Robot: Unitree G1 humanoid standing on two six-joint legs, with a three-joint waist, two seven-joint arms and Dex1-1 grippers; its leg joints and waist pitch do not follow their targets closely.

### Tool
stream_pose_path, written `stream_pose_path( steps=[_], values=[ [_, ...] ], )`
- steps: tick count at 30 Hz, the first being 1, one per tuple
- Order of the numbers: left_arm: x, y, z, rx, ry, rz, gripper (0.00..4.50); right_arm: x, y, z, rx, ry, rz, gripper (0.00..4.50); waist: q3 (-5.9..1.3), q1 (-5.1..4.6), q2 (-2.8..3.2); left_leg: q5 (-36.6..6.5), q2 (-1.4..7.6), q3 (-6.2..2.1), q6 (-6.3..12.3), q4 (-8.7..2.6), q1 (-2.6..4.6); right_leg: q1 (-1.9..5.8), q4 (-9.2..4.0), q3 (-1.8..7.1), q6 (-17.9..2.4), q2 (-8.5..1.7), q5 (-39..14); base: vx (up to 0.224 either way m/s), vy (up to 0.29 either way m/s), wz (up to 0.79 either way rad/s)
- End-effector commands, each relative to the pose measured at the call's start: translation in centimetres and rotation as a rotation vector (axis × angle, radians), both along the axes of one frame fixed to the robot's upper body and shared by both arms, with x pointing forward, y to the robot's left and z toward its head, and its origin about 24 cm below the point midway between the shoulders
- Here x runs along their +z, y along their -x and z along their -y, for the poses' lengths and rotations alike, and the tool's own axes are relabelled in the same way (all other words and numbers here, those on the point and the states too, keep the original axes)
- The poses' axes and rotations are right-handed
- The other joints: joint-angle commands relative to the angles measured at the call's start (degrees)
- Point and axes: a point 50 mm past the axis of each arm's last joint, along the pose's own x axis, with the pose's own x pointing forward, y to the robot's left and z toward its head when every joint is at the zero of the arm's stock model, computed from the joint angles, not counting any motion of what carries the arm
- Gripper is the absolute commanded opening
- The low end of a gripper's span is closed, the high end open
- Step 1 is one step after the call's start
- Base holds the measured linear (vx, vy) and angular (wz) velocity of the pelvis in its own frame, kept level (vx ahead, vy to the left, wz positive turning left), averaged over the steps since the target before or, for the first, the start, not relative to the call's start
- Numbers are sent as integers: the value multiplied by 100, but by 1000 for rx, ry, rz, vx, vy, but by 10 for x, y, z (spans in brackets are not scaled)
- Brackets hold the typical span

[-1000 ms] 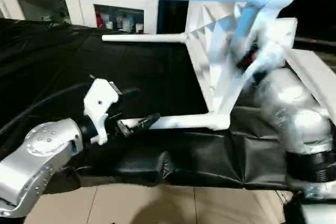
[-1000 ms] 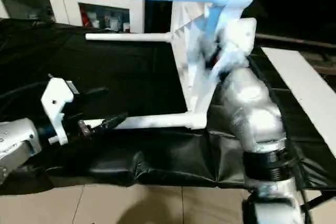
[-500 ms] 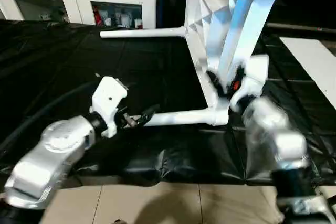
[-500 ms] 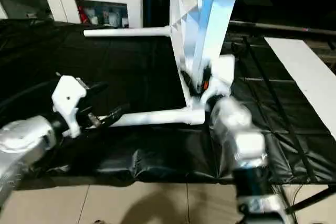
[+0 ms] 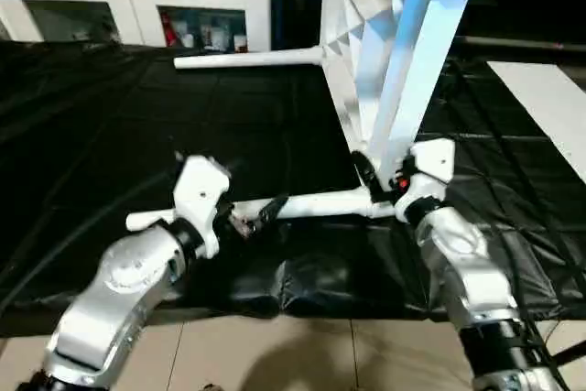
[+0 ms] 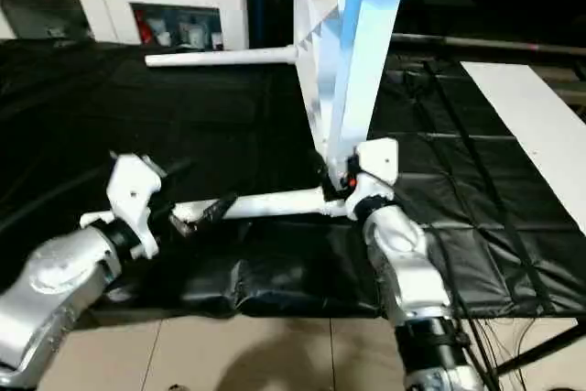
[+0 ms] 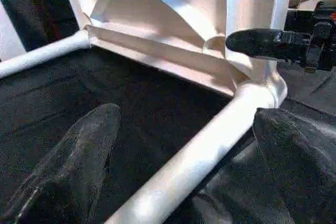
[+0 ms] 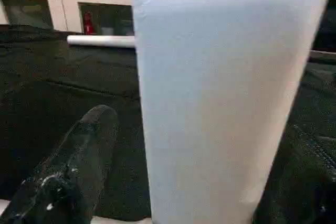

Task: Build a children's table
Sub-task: Flip table

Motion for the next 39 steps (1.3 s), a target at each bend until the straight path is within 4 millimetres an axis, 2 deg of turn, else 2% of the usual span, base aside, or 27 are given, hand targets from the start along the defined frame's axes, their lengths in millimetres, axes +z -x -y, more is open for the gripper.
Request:
stream_pose_path(
  steps=[1,6,7,8,10,11,18,19,22,24,28,29,31,36,39],
  values=[
    [-3,1,0,-14,-24,1,450,3,-5,-3,-6,13,24,408,-336,9,90,-2210,6,-6,-327,-441,104,136,-514,96,-716,-156,-1772,0,0,0],
    [-3,0,-1,-16,-43,16,450,4,-13,-8,-21,4,51,408,-356,6,76,-2032,13,3,-274,-426,101,155,-473,100,-826,-159,-1432,0,0,0],
    [-2,0,-1,-16,-42,19,450,5,-15,-10,-20,0,56,408,-357,9,92,-1978,13,4,-265,-425,100,161,-460,99,-857,-156,-1339,0,0,0],
    [-2,0,-1,-17,-42,22,450,5,-16,-11,-19,-4,61,408,-361,6,76,-1917,14,10,-247,-422,93,168,-451,102,-879,-157,-1236,0,0,0],
    [-2,1,-1,-20,-45,25,450,5,-17,-13,-25,-8,72,408,-369,8,89,-1852,13,11,-234,-417,93,176,-439,101,-902,-160,-1161,0,0,0],
    [-2,1,0,-21,-48,25,450,5,-18,-13,-28,-17,71,408,-362,5,62,-1816,10,16,-223,-417,83,182,-441,99,-908,-154,-1153,0,0,0],
    [-1,4,1,-24,-36,27,450,1,-20,-16,-41,-24,76,391,-350,17,68,-1943,17,19,-208,-423,100,160,-459,106,-874,-159,-1400,0,0,0],
    [0,4,1,-26,-22,27,450,0,-20,-16,-45,-17,75,358,-348,13,63,-1967,14,19,-216,-423,96,160,-463,104,-869,-162,-1458,0,0,0],
    [2,4,0,-33,-9,31,450,0,-21,-15,-51,-9,70,351,-347,13,70,-2018,13,15,-230,-426,102,154,-471,102,-840,-157,-1540,0,0,0],
    [2,4,-1,-34,-34,39,450,-1,-22,-15,-56,-4,68,316,-347,6,70,-2041,13,11,-231,-428,97,154,-473,102,-822,-158,-1571,0,0,0],
    [8,3,-3,-66,-103,88,450,-2,-23,-13,-62,-1,67,297,-347,8,77,-2044,16,5,-221,-424,101,144,-478,108,-810,-159,-1596,0,0,0],
    [15,1,-4,-51,-121,144,450,-2,-24,-13,-64,1,69,272,-348,10,76,-2019,20,8,-222,-424,102,146,-478,108,-829,-155,-1531,0,0,0],
    [17,-1,-5,-42,-135,170,450,-1,-24,-13,-65,2,71,261,-352,11,75,-1982,16,7,-226,-424,94,158,-465,107,-860,-153,-1455,0,0,0],
    [17,-1,-9,-38,-202,178,450,2,-26,-10,-73,21,89,216,-355,4,81,-1914,11,7,-223,-416,88,163,-447,107,-869,-155,-1410,0,0,0],
    [31,-4,-14,47,-214,310,450,6,-28,-4,-79,73,120,197,-358,10,82,-1904,22,10,-222,-410,93,162,-455,106,-891,-148,-1340,0,0,0]
  ],
)
